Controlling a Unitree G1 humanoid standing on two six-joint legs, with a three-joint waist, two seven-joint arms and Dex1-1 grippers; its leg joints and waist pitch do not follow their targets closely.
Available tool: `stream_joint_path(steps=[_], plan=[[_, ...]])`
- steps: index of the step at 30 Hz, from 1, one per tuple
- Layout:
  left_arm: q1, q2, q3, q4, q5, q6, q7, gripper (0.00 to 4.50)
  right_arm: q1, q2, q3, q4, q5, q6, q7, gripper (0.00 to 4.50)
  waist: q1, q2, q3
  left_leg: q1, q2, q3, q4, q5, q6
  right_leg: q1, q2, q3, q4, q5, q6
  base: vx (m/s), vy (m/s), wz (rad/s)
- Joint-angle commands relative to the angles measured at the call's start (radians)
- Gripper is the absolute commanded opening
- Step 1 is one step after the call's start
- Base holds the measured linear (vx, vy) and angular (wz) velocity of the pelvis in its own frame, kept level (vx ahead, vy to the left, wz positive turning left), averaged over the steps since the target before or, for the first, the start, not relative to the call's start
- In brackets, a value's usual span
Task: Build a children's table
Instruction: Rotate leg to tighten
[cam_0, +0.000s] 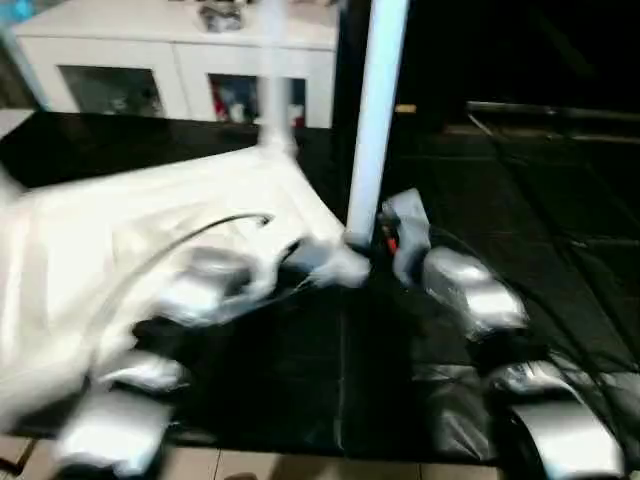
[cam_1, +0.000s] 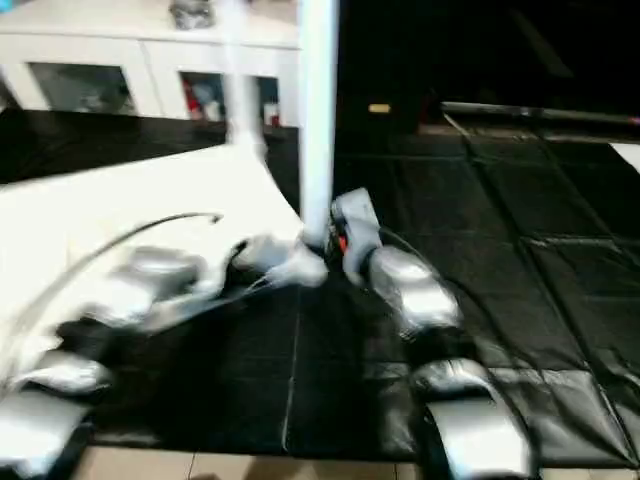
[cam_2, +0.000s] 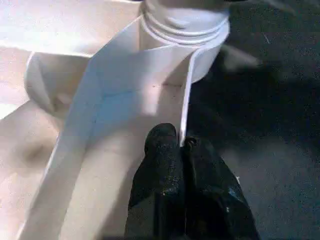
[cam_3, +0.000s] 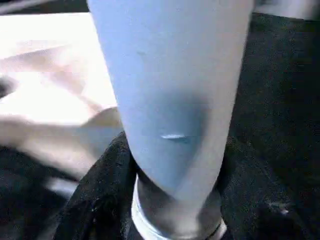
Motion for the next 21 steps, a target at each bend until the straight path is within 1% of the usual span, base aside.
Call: stream_joint_path(steps=[1,2,3,4,5,6,7,8,9,10,13,14,15,16,17,18,19,21], plan=[[-0.056,-0.062,0.047,-0.017,-0.039,-0.023,0.131,0.00,-0.005,0.127,0.095,0.028,0.013,0.021,0.048,2.04,0.003,-0.002,-0.072,0.003,0.040,-0.017,-0.067,-0.118,0.028,0.060,-0.101,0.065,-0.082,-0.223,-0.163,0.000,0.000,0.00],[-0.058,-0.066,0.046,-0.017,-0.037,-0.023,0.136,0.00,-0.008,0.129,0.100,0.030,0.007,0.011,0.044,2.04,0.003,-0.002,-0.072,0.003,0.040,-0.017,-0.067,-0.118,0.028,0.060,-0.101,0.065,-0.082,-0.223,-0.163,0.000,0.000,0.00],[-0.057,-0.069,0.042,-0.024,-0.032,-0.023,0.138,0.00,-0.009,0.134,0.101,0.031,0.004,-0.009,0.039,2.36,0.003,-0.004,-0.073,0.001,0.038,-0.016,-0.066,-0.100,0.043,0.061,-0.101,0.065,-0.078,-0.189,-0.169,0.000,0.000,0.00],[-0.052,-0.062,0.035,-0.040,-0.027,-0.020,0.115,0.00,-0.007,0.137,0.091,0.028,0.020,-0.038,0.055,2.68,0.004,-0.004,-0.073,0.001,0.038,-0.015,-0.064,-0.085,0.058,0.063,-0.101,0.065,-0.075,-0.162,-0.174,0.000,0.000,0.00],[-0.052,-0.062,0.035,-0.040,-0.027,-0.020,0.115,0.00,-0.007,0.137,0.091,0.028,0.020,-0.038,0.055,2.68,0.005,-0.003,-0.073,0.000,0.038,-0.015,-0.065,-0.083,0.061,0.063,-0.101,0.065,-0.075,-0.159,-0.176,0.000,0.000,0.00],[-0.048,-0.056,0.031,-0.045,-0.024,-0.019,0.103,0.00,-0.004,0.137,0.087,0.024,0.025,-0.044,0.066,2.78,0.003,-0.004,-0.073,-0.001,0.039,-0.016,-0.065,-0.082,0.064,0.063,-0.101,0.064,-0.074,-0.156,-0.177,0.000,0.000,0.00],[-0.038,-0.037,0.023,-0.054,-0.022,-0.025,0.072,0.00,0.006,0.124,0.093,0.016,0.019,-0.059,0.091,2.91,0.002,-0.002,-0.072,0.001,0.041,-0.017,-0.067,-0.087,0.065,0.062,-0.100,0.063,-0.075,-0.160,-0.179,0.000,0.000,0.00],[-0.040,-0.037,0.026,-0.046,-0.018,-0.029,0.071,0.00,0.009,0.125,0.092,0.011,0.008,-0.061,0.083,2.91,0.000,-0.003,-0.072,0.002,0.042,-0.017,-0.067,-0.092,0.065,0.063,-0.101,0.064,-0.075,-0.160,-0.182,0.000,0.000,0.00],[-0.040,-0.035,0.027,-0.041,-0.016,-0.028,0.066,0.00,0.013,0.125,0.092,0.005,0.002,-0.063,0.085,3.13,-0.001,-0.004,-0.072,0.001,0.042,-0.016,-0.067,-0.091,0.066,0.062,-0.100,0.064,-0.075,-0.153,-0.185,0.000,0.000,0.00],[-0.036,-0.029,0.023,-0.043,-0.013,-0.031,0.052,0.00,0.018,0.121,0.090,-0.001,0.001,-0.063,0.091,3.13,-0.001,-0.003,-0.071,0.002,0.043,-0.016,-0.067,-0.095,0.067,0.062,-0.101,0.064,-0.075,-0.155,-0.186,0.000,0.000,0.00],[-0.015,0.004,0.005,-0.064,-0.014,-0.037,-0.001,0.00,0.028,0.089,0.090,-0.012,0.009,-0.077,0.122,3.50,-0.002,-0.004,-0.070,0.001,0.043,-0.017,-0.068,-0.104,0.068,0.064,-0.103,0.065,-0.076,-0.175,-0.185,0.000,0.000,0.00],[-0.011,0.011,0.001,-0.068,-0.014,-0.037,-0.010,0.00,0.030,0.081,0.090,-0.013,0.011,-0.077,0.126,3.50,-0.003,-0.003,-0.070,0.001,0.044,-0.018,-0.069,-0.100,0.068,0.064,-0.104,0.065,-0.075,-0.170,-0.186,0.000,0.000,0.00],[-0.006,0.020,-0.002,-0.074,-0.014,-0.037,-0.023,0.00,0.031,0.070,0.091,-0.013,0.012,-0.085,0.141,3.61,-0.003,-0.002,-0.071,0.002,0.044,-0.017,-0.068,-0.100,0.069,0.063,-0.103,0.066,-0.074,-0.164,-0.188,0.000,0.000,0.00],[0.013,0.059,-0.016,-0.092,-0.014,-0.056,-0.085,0.00,0.040,0.025,0.091,-0.016,0.018,-0.111,0.211,3.85,-0.001,0.000,-0.072,0.003,0.046,-0.019,-0.068,-0.099,0.069,0.063,-0.104,0.065,-0.072,-0.156,-0.193,0.000,0.000,0.00],[0.018,0.070,-0.021,-0.096,-0.014,-0.067,-0.105,0.00,0.042,0.013,0.090,-0.016,0.021,-0.121,0.232,3.85,-0.003,-0.001,-0.071,0.003,0.047,-0.017,-0.068,-0.103,0.076,0.062,-0.102,0.066,-0.072,-0.144,-0.196,0.000,0.000,0.00],[0.023,0.088,-0.024,-0.100,-0.016,-0.071,-0.133,0.00,0.044,-0.006,0.089,-0.020,0.027,-0.120,0.264,3.96,-0.001,0.002,-0.072,0.003,0.048,-0.017,-0.066,-0.097,0.079,0.062,-0.102,0.066,-0.070,-0.122,-0.203,0.000,0.000,0.00],[0.028,0.104,-0.027,-0.103,-0.018,-0.083,-0.159,0.00,0.046,-0.022,0.089,-0.024,0.032,-0.121,0.292,4.03,-0.001,0.001,-0.072,0.002,0.047,-0.016,-0.066,-0.095,0.083,0.062,-0.101,0.066,-0.068,-0.112,-0.207,0.000,0.000,0.00],[0.035,0.123,-0.032,-0.108,-0.021,-0.106,-0.195,0.00,0.048,-0.042,0.091,-0.031,0.035,-0.122,0.326,4.16,0.001,0.003,-0.073,0.002,0.048,-0.016,-0.065,-0.087,0.088,0.062,-0.099,0.065,-0.066,-0.094,-0.215,0.000,0.000,0.00]])
